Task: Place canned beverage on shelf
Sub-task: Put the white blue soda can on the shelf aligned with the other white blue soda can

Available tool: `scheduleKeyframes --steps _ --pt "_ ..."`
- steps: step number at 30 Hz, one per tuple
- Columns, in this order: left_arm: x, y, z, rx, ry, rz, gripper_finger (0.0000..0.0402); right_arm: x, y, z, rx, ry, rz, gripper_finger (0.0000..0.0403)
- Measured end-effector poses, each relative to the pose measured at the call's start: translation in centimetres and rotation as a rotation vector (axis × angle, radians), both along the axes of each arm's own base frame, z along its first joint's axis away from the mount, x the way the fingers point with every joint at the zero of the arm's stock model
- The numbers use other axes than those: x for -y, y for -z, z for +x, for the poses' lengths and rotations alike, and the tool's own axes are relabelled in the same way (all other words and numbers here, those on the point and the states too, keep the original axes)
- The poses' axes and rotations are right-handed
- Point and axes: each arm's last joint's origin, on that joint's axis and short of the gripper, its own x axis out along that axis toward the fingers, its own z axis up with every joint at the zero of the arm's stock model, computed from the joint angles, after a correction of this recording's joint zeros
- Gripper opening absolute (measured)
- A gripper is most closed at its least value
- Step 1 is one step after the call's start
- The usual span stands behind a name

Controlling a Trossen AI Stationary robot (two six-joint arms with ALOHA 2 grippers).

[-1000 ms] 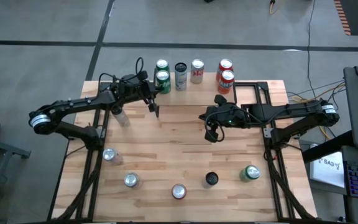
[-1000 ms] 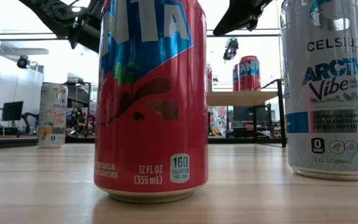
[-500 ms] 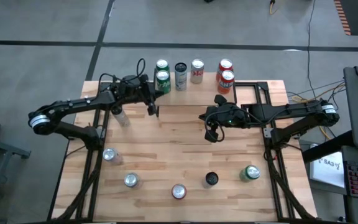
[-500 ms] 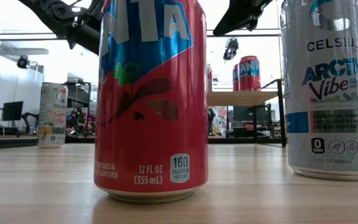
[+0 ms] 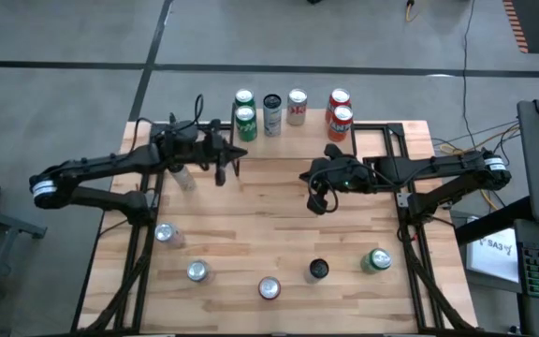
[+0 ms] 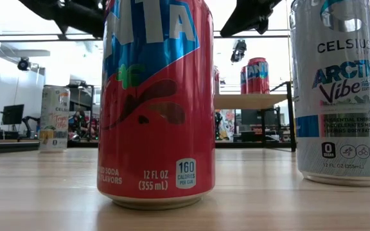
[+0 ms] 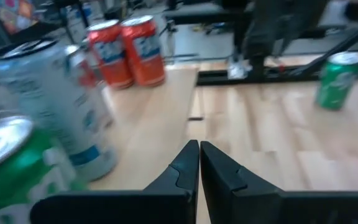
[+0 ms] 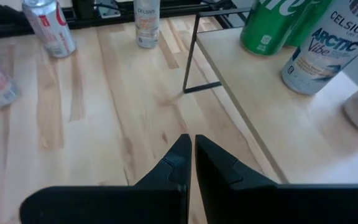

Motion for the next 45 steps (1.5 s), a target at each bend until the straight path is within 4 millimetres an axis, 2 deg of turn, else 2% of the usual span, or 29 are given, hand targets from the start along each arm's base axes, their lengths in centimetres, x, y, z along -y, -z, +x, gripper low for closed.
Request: scheduleKeyframes --steps 7,15,22,28,40,45 --pt "3.0 -0.4 -0.2 0.047 0.09 -0.064 0.0 -1.0 -0.1 0.1 0.046 0.003 0.099 0.0012" --pt "6.5 -0.3 0.4 0.15 0.245 -0.06 0.0 -3.1 -0.6 0.6 0.122 -0.11 0.195 0.0012" --pt "8.6 -0.5 0.8 0.185 0.334 -0.069 0.0 -5.3 -0.3 1.6 0.093 -0.214 0.29 0.0012" --pt "9.5 -0.6 1.1 0.211 0.367 -0.105 0.0 -6.8 -0.5 2.6 0.038 -0.269 0.363 0.0012" --pt "9.6 -0.3 2.0 0.232 0.37 -0.133 0.0 -9.6 0.0 3.8 -0.282 -0.17 0.433 0.0012" --pt "9.6 -0.3 1.9 0.239 0.371 -0.122 0.0 -10.2 -0.2 4.0 -0.391 -0.11 0.446 0.0012"
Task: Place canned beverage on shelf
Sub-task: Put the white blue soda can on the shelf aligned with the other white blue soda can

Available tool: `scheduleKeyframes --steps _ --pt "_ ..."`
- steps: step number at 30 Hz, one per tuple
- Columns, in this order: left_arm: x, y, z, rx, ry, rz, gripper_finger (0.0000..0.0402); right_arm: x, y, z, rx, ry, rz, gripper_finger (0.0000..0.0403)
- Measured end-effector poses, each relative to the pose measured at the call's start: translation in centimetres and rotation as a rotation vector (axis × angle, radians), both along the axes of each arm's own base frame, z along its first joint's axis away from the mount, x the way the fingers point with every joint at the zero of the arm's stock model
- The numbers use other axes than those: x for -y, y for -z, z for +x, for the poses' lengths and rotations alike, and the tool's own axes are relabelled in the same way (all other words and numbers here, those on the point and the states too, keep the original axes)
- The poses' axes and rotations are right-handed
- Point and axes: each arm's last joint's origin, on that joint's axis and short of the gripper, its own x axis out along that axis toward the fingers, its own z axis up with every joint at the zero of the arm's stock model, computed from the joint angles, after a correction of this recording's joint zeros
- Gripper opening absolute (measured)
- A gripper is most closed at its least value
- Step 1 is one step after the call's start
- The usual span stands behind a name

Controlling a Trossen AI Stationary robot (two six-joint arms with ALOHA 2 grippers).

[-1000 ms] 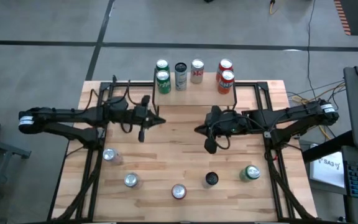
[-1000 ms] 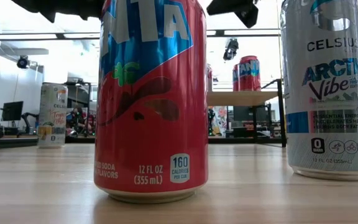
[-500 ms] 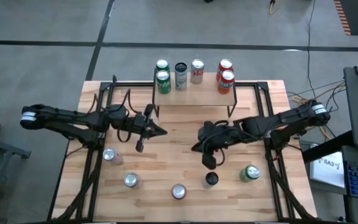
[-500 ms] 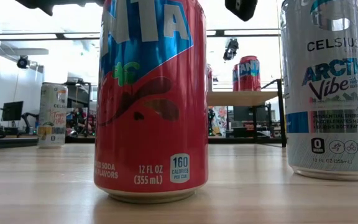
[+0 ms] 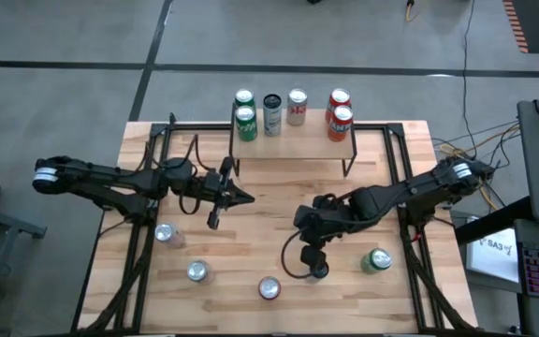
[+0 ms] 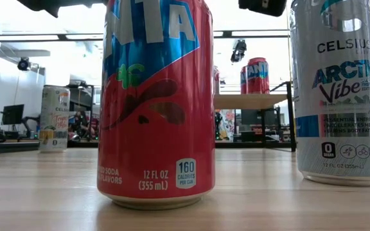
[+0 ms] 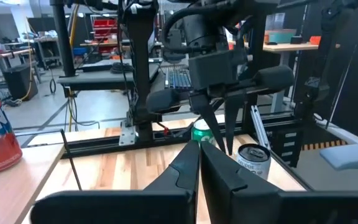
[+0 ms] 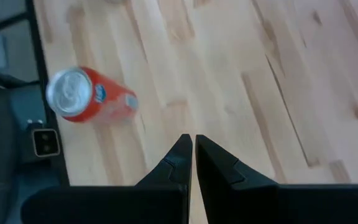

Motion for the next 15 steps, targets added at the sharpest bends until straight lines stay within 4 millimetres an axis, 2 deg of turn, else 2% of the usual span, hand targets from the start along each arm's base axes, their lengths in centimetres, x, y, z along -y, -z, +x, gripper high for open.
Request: scheduleKeyframes --steps 9,15 --pt "0.0 -0.1 0.5 0.043 0.0 0.006 0.0 -1.3 0.0 -0.8 -0.092 -0.051 0.015 0.0012" --pt "0.0 0.4 1.3 0.052 0.0 0.002 0.0 -2.2 -0.2 -2.0 -0.153 0.059 0.071 0.0012"
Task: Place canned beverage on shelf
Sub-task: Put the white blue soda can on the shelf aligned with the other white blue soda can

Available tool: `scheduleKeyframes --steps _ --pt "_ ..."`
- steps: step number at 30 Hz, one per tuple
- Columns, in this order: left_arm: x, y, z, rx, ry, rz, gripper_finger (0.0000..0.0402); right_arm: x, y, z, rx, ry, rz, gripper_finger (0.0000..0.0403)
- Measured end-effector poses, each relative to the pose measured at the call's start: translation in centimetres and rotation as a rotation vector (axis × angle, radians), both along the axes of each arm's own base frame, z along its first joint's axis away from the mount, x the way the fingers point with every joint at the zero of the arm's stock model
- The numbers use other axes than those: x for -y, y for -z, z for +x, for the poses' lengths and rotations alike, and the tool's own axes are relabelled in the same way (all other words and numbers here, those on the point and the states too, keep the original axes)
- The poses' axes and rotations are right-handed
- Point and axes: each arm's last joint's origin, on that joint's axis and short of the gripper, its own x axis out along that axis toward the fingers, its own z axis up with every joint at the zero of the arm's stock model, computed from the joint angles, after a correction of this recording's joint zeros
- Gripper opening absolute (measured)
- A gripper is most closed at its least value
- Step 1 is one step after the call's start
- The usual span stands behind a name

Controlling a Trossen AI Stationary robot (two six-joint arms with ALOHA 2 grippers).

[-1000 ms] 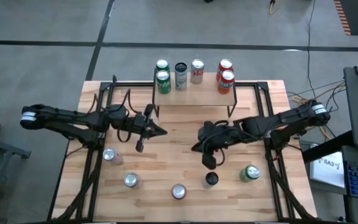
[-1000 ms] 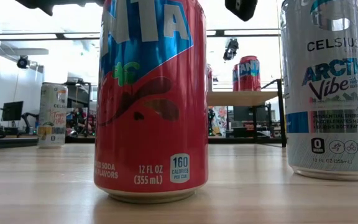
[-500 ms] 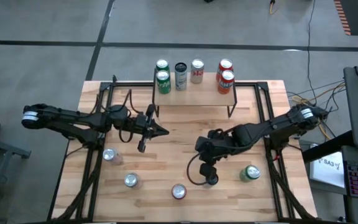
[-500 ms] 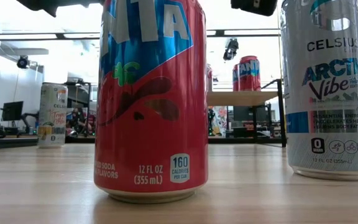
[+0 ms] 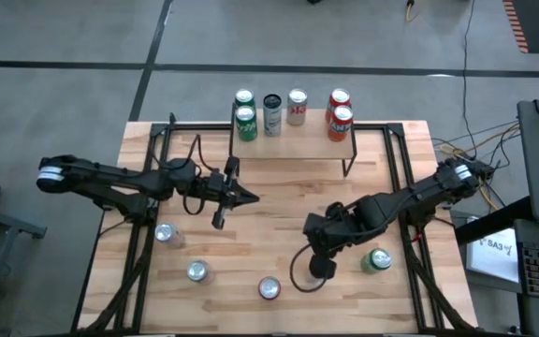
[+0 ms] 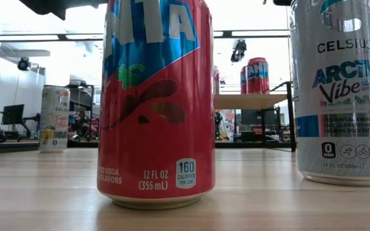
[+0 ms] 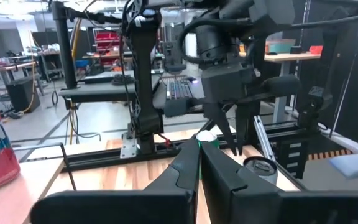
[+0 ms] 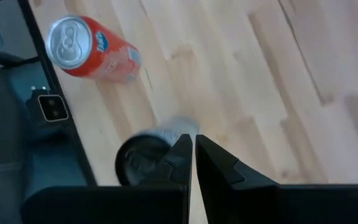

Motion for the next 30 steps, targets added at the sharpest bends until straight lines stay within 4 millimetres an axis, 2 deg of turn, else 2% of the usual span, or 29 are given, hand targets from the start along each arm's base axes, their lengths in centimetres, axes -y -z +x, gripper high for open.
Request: scheduleKeyframes --steps 5,13,25,30 --pt "0.0 0.4 0.8 0.017 0.0 -0.004 0.0 -1.4 0.1 -1.0 -0.052 0.051 0.037 0.0012" --pt "0.2 0.7 1.0 -0.004 0.012 -0.076 0.0 -4.3 0.1 -2.5 -0.027 -0.028 -0.006 0.0012" --pt "3.9 0.2 0.5 0.036 0.153 -0.084 0.0 -8.4 -0.1 -5.2 0.191 -0.13 -0.278 0.0012" --pt "4.9 0.2 0.3 0.04 0.149 -0.092 0.0 -9.7 -0.4 -5.8 0.316 -0.169 -0.388 0.0012"
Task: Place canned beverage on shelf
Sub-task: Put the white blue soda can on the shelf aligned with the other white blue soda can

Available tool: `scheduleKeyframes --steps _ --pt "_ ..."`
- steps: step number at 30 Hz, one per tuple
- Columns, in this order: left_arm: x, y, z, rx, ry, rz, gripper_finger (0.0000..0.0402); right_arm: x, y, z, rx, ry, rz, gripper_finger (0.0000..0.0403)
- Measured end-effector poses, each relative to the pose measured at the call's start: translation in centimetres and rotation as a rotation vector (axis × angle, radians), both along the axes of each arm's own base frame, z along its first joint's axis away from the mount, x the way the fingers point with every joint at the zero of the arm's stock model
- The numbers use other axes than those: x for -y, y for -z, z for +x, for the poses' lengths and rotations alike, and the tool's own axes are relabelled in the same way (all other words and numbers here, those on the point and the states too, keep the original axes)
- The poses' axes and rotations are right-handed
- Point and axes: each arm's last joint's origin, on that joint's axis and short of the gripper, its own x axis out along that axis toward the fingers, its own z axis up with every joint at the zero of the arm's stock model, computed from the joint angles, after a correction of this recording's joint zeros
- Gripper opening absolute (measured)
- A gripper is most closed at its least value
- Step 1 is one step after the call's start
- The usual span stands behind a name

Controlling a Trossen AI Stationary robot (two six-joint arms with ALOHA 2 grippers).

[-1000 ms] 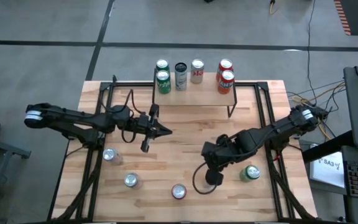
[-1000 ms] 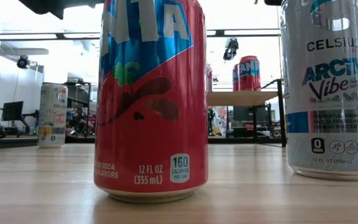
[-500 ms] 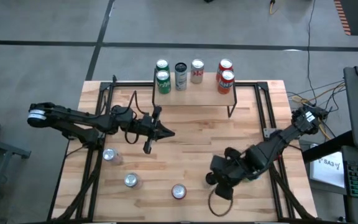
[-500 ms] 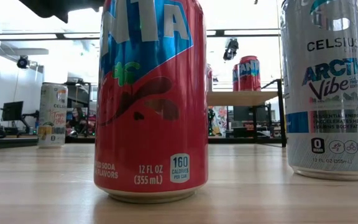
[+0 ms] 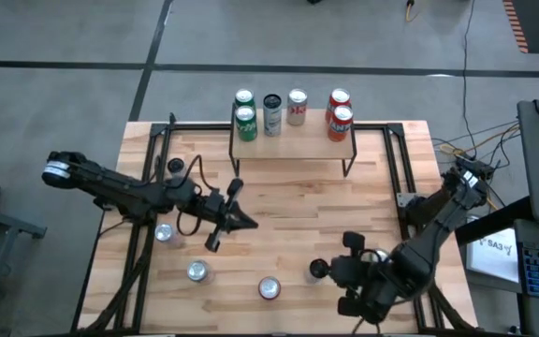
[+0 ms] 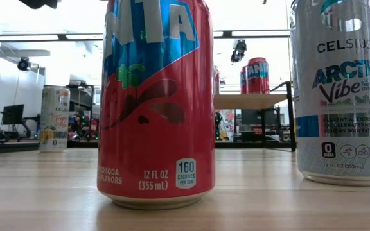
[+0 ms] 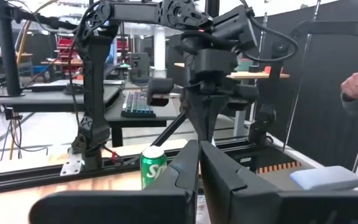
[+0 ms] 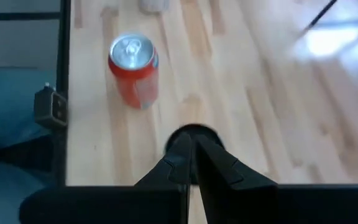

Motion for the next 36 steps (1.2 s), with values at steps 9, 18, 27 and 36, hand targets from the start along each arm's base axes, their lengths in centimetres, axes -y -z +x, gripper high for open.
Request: scheduleKeyframes --steps 9,18,27,36 --pt "1.4 -0.2 -0.4 0.02 0.016 -0.012 0.0 -0.9 0.5 -0.8 0.114 -0.045 -0.205 0.0012" --pt "1.7 0.0 -0.2 0.021 0.014 -0.015 0.0 -0.7 0.6 -0.6 0.118 -0.004 -0.173 0.0028" --pt "1.6 0.3 0.1 0.01 -0.022 -0.016 0.0 -0.4 0.8 -0.2 0.069 -0.004 -0.102 0.016" --pt "1.6 0.3 0.1 0.007 -0.021 -0.027 0.0 -0.5 1.0 -0.3 0.04 0.038 -0.008 0.0296"
